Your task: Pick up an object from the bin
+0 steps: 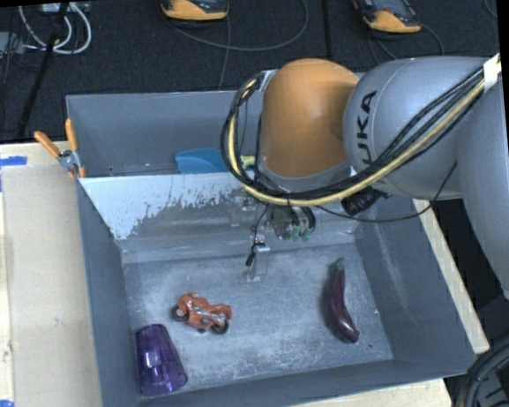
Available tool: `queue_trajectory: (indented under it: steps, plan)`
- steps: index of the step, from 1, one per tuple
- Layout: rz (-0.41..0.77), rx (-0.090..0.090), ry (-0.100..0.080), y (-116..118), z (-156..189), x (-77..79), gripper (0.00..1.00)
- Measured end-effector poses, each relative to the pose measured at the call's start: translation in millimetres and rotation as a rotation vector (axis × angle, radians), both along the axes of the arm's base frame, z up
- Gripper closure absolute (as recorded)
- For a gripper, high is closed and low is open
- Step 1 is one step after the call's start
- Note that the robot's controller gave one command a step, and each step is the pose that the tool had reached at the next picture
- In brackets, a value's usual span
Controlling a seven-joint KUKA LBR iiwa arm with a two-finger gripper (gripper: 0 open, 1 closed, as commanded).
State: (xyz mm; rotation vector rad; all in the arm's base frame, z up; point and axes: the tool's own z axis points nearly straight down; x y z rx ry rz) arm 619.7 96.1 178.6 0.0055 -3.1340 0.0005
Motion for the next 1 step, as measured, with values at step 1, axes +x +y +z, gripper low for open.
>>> queue_trajectory:
  steps: [1]
  plan:
    - [-0.002,0.001,-0.008,-0.5,5.2,1.5,0.00]
